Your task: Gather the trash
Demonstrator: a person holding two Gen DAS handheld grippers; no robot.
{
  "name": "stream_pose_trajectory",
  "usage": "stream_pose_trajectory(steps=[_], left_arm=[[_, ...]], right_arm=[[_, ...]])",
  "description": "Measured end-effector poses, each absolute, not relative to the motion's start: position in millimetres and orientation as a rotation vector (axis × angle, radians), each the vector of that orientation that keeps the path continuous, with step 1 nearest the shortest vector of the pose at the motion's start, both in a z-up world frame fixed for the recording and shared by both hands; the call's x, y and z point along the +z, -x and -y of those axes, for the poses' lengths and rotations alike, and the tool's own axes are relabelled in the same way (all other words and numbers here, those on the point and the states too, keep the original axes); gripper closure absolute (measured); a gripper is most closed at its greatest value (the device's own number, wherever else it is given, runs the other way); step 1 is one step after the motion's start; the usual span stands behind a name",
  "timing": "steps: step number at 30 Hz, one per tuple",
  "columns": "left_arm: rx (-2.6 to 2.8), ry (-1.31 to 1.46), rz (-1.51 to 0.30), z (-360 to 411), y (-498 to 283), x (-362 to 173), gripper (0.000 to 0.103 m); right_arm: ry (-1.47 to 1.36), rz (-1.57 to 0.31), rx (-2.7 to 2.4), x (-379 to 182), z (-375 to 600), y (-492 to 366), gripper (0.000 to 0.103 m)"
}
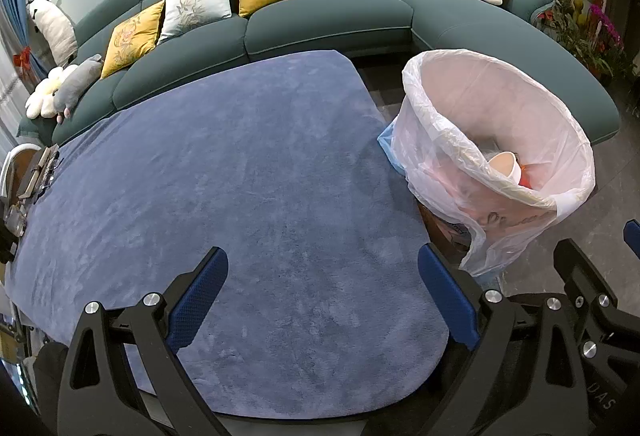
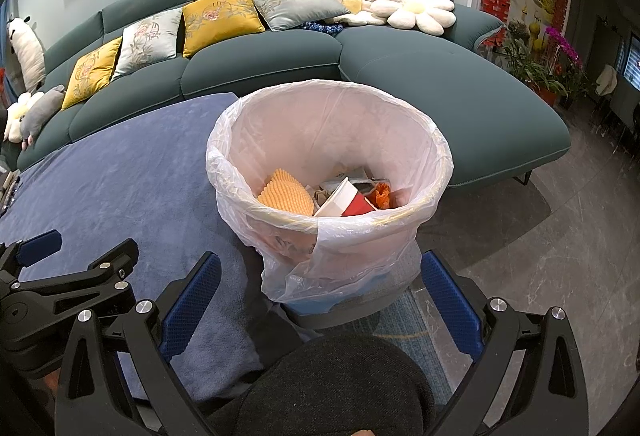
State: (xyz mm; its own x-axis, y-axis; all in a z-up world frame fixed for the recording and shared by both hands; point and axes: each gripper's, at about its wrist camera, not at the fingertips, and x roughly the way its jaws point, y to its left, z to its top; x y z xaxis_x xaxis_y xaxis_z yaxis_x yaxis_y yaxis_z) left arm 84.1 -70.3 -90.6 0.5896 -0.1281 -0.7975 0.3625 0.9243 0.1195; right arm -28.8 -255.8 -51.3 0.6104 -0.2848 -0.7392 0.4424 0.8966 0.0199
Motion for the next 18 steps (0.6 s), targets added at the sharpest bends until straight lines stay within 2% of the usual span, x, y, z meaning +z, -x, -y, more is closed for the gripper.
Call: stream_pose_trajectory(steps=[18], left_arm=[[-0.291,-0.286,-0.891,70.8,-83.3,-88.9,0.012]], right_arm=[[-0.208,-0.809,-0.425,-51.2,256.0,29.8,0.007]])
